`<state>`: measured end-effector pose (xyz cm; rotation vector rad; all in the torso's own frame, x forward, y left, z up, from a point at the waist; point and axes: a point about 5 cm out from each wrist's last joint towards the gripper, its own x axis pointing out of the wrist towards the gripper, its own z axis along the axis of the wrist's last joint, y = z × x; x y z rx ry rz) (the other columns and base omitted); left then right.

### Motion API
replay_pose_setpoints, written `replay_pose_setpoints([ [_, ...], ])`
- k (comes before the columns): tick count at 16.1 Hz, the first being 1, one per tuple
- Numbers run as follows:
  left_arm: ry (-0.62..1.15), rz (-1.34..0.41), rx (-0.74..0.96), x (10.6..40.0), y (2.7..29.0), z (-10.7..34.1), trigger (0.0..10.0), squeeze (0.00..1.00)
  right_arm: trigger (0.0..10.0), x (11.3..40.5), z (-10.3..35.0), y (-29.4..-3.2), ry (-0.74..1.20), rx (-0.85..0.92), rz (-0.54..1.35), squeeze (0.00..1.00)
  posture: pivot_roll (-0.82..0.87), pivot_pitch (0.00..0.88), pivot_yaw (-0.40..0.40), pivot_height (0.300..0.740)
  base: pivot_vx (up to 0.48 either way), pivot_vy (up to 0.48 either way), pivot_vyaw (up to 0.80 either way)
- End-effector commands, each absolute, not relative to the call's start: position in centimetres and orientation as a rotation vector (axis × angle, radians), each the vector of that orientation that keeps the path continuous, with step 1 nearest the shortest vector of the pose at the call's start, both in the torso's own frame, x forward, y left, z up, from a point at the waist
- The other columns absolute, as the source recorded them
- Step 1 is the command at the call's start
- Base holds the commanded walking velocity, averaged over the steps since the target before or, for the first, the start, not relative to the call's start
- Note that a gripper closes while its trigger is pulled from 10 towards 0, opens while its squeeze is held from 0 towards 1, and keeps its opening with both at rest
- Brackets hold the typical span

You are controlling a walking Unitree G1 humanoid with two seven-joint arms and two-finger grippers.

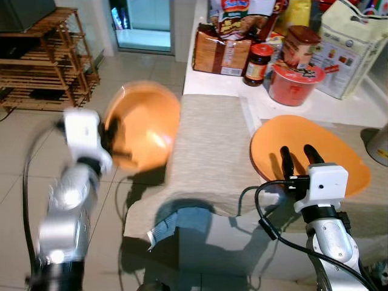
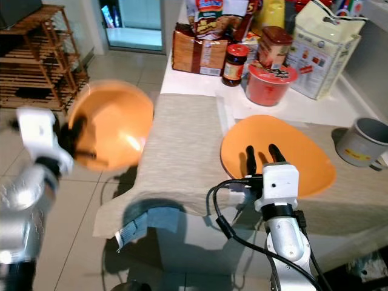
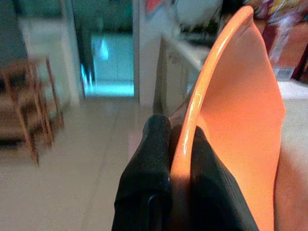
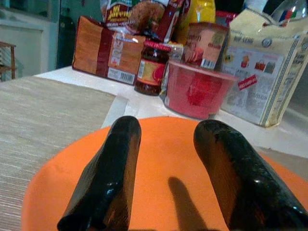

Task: Setting the table

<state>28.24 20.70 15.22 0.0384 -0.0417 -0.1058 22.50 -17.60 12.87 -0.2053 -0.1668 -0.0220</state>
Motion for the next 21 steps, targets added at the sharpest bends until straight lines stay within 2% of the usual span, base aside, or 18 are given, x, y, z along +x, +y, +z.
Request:
replay_pose_setpoints([
  [1,-0.091,-0.164,0.030,28.4,19.7,16.2,0.0,0.00,10.0,22.6,12.9,-17.9,-0.175,-0.196,-0.036,0.00,0.03,0.000,-0.024,0.740,0.000,0.000,0.00],
  [4,-0.105,-0.152,0.042,28.3,19.8,16.2,0.0,0.00,10.0,22.6,12.8,-17.9,-0.175,-0.190,-0.026,0.00,0.03,0.000,-0.024,0.740,0.000,0.000,0.00],
  [12,-0.139,-0.159,0.051,28.9,19.0,17.1,0.0,0.00,10.0,22.6,12.4,-17.8,-0.160,-0.189,-0.008,0.00,0.03,0.003,-0.028,0.740,-0.316,0.000,0.00],
  [17,-0.155,-0.200,0.063,29.3,18.1,17.4,0.0,0.00,10.0,22.5,12.3,-17.7,-0.156,-0.192,0.000,0.00,0.02,0.013,-0.027,0.740,0.000,0.000,0.00],
  [21,-0.164,-0.224,0.045,29.2,17.4,17.5,0.0,0.00,10.0,22.3,12.2,-17.8,-0.151,-0.195,0.002,0.00,0.01,0.017,-0.025,0.740,0.000,-0.480,0.00],
])
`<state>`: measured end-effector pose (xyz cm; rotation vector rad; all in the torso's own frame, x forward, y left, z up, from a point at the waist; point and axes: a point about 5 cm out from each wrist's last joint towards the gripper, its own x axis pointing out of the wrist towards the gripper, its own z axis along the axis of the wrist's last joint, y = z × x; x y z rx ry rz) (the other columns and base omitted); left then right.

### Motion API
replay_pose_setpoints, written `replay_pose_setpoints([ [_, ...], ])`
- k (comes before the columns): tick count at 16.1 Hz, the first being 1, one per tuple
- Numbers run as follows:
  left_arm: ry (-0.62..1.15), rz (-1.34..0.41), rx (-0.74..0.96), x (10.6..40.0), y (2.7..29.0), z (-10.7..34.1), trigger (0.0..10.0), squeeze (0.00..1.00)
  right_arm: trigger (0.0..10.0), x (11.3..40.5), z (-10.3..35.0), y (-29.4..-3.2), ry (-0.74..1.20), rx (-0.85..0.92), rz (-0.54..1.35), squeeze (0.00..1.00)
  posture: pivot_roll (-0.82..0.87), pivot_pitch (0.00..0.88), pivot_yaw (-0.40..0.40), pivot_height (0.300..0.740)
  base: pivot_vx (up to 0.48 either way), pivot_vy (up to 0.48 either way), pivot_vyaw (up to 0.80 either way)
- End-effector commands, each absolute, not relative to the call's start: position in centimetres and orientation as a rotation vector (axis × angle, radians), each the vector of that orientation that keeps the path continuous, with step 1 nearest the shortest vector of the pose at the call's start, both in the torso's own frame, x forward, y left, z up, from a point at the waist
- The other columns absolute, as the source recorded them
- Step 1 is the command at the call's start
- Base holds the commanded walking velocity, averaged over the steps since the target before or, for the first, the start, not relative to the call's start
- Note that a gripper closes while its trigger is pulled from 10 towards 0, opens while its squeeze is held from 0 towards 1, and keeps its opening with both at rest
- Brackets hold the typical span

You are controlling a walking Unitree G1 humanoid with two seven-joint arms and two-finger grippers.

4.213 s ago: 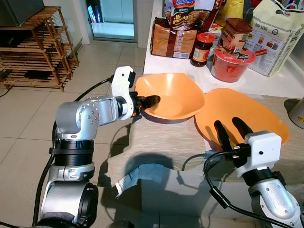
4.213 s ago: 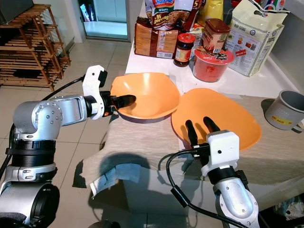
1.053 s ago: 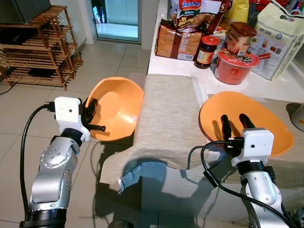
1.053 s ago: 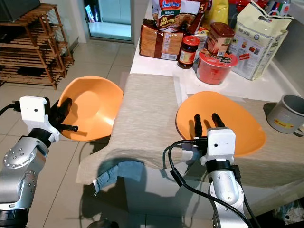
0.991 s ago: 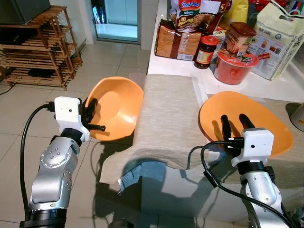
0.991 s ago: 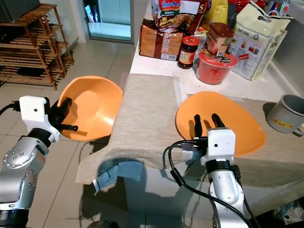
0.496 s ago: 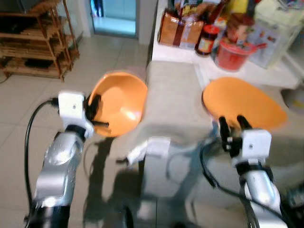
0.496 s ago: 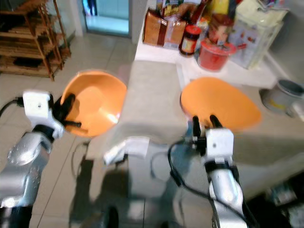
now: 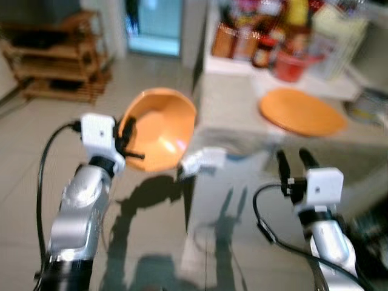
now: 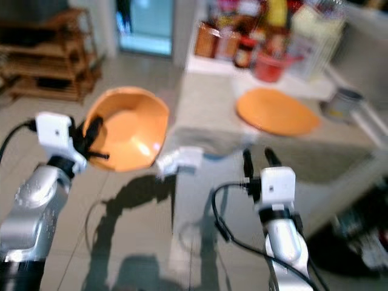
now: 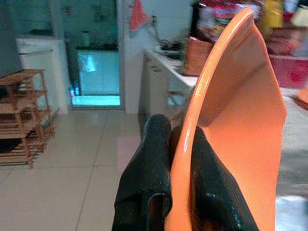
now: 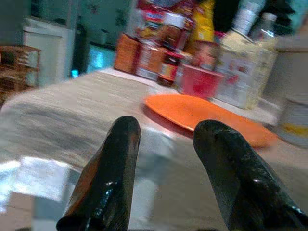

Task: Setting the table

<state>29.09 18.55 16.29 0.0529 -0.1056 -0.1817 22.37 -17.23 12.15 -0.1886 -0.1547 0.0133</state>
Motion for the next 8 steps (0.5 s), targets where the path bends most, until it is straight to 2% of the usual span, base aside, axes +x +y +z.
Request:
replay_pose_setpoints([
  [1,-0.165,-0.228,0.043,29.14,17.21,17.41,0.0,0.00,10.0,22.27,12.20,-17.83,-0.151,-0.195,0.004,0.00,0.01,0.018,-0.024,0.740,0.000,-0.480,0.00],
  [8,-0.176,-0.230,0.030,28.72,16.85,17.40,0.0,0.00,10.0,22.52,12.27,-17.67,-0.140,-0.200,0.019,0.00,0.02,0.020,-0.028,0.740,0.000,-0.480,0.00],
])
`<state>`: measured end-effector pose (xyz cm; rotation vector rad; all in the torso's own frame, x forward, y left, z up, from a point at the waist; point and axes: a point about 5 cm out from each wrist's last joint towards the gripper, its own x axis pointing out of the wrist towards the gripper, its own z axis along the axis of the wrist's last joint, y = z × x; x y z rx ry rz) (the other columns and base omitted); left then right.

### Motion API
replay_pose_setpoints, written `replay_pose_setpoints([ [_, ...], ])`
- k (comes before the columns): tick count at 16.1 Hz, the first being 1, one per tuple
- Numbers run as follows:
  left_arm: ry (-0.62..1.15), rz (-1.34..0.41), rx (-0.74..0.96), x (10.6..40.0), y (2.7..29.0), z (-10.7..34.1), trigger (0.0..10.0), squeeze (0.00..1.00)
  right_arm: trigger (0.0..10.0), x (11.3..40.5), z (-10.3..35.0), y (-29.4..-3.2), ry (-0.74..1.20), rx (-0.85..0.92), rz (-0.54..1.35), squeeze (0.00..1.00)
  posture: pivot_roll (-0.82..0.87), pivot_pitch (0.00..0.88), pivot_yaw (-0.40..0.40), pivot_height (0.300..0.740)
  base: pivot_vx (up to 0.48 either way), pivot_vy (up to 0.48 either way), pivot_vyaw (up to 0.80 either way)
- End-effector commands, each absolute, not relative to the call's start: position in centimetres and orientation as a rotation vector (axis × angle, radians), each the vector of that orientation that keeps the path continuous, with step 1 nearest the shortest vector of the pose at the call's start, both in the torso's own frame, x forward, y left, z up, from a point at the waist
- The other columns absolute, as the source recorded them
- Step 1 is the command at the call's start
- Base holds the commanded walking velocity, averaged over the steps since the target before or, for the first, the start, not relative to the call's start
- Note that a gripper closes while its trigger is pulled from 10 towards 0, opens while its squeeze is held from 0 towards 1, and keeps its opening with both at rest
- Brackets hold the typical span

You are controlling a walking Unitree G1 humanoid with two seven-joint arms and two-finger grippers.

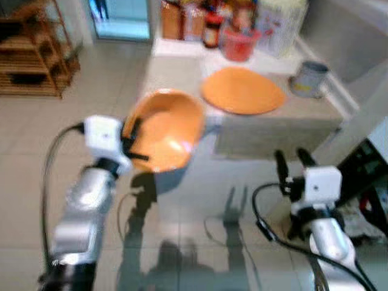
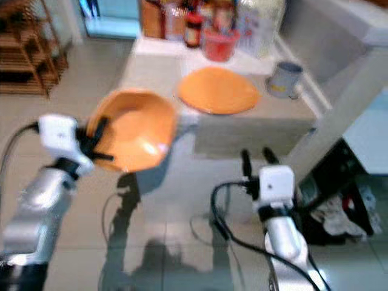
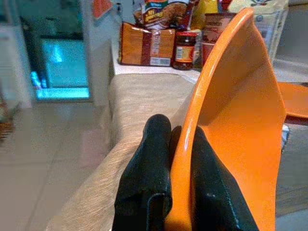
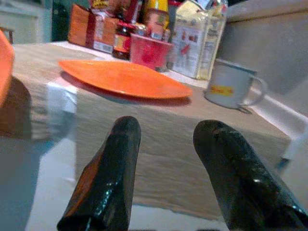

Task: Setting the table

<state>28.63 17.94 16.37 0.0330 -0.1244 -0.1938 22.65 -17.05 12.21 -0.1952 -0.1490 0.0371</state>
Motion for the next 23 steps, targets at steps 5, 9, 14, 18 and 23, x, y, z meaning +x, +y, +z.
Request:
replay_pose_setpoints([
  [5,-0.182,-0.236,0.011,28.5,16.6,17.4,0.0,0.00,10.0,22.4,12.4,-17.4,-0.134,-0.194,0.024,0.00,0.02,0.020,-0.026,0.740,0.000,-0.480,0.00],
  [9,-0.146,-0.233,-0.014,27.6,16.5,16.6,0.0,0.00,10.0,22.3,12.2,-17.7,-0.120,-0.192,0.018,0.00,0.02,0.024,-0.029,0.740,-0.183,-0.386,0.00],
  [14,-0.141,-0.234,0.023,28.4,16.5,16.8,0.0,0.00,10.0,22.4,11.9,-17.6,-0.113,-0.193,0.025,0.00,0.02,0.018,-0.026,0.740,-0.074,-0.394,0.00],
  [18,-0.148,-0.244,0.022,28.6,16.0,17.0,0.0,0.00,10.0,22.3,11.7,-17.8,-0.111,-0.199,0.024,0.00,0.02,0.014,-0.024,0.740,0.000,-0.470,0.00],
  [23,-0.131,-0.214,0.026,29.0,16.3,16.7,0.0,0.00,10.0,22.4,11.5,-17.9,-0.113,-0.203,0.023,0.00,0.01,0.009,-0.022,0.740,0.209,-0.405,0.00],
])
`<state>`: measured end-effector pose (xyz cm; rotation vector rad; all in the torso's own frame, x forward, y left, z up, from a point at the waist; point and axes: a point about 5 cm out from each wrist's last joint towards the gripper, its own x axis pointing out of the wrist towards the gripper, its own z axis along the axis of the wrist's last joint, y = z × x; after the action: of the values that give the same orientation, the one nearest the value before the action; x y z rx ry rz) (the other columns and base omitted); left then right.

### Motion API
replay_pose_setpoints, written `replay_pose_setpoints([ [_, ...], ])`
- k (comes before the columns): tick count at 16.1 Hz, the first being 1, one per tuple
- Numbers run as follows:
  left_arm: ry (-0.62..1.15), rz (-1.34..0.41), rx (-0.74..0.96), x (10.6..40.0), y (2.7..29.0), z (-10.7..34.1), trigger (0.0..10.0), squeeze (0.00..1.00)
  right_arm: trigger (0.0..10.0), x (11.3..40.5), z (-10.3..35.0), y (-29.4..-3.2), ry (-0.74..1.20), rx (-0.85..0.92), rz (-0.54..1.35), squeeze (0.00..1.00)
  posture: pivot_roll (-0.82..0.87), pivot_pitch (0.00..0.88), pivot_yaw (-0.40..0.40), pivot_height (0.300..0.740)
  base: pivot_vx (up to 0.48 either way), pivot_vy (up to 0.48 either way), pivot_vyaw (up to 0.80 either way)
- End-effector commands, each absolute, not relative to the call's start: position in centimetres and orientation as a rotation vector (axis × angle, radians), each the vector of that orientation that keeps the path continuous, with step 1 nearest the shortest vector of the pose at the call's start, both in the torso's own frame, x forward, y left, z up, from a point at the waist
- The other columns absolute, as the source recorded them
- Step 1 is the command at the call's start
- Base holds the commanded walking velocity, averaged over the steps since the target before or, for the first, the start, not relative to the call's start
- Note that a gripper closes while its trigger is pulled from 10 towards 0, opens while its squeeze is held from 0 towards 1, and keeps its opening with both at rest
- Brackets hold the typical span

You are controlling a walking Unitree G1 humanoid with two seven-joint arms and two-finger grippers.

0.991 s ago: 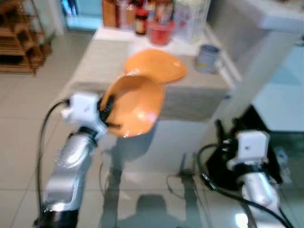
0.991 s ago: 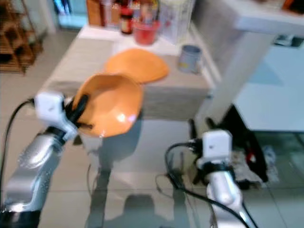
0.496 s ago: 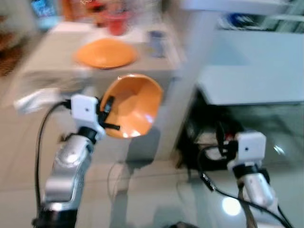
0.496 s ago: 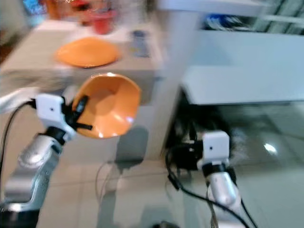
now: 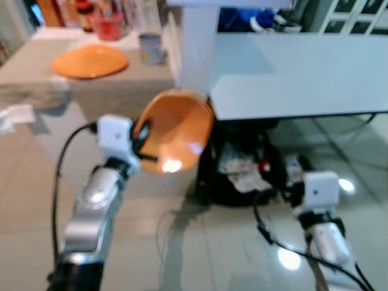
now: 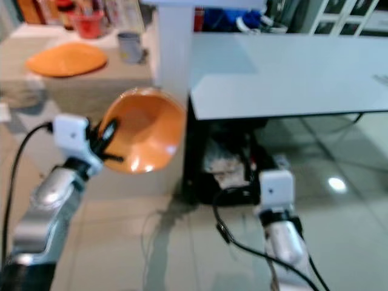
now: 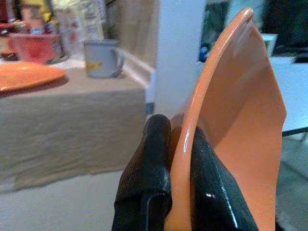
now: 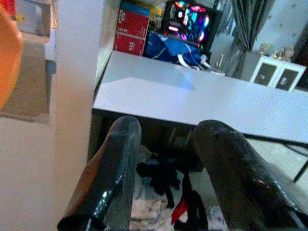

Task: Setting the table

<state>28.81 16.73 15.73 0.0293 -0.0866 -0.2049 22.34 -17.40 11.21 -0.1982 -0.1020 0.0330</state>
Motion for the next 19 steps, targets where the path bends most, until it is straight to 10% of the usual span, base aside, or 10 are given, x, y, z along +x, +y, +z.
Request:
replay_pose_setpoints([
  [1,-0.127,-0.204,0.033,29.1,16.3,16.6,0.0,0.00,10.0,22.4,11.4,-18.0,-0.112,-0.202,0.023,0.00,0.01,0.009,-0.021,0.740,0.266,-0.394,0.00],
  [12,-0.048,-0.112,0.001,28.4,17.5,14.5,0.0,0.00,10.0,22.4,11.3,-18.5,-0.128,-0.188,-0.002,0.00,0.00,0.002,-0.013,0.740,0.265,-0.398,0.00],
  [19,0.134,0.028,-0.427,26.2,17.7,12.5,0.0,0.00,10.0,21.7,11.2,-20.1,-0.121,-0.008,-0.115,0.00,0.00,0.000,0.007,0.740,0.207,-0.412,0.00],
])
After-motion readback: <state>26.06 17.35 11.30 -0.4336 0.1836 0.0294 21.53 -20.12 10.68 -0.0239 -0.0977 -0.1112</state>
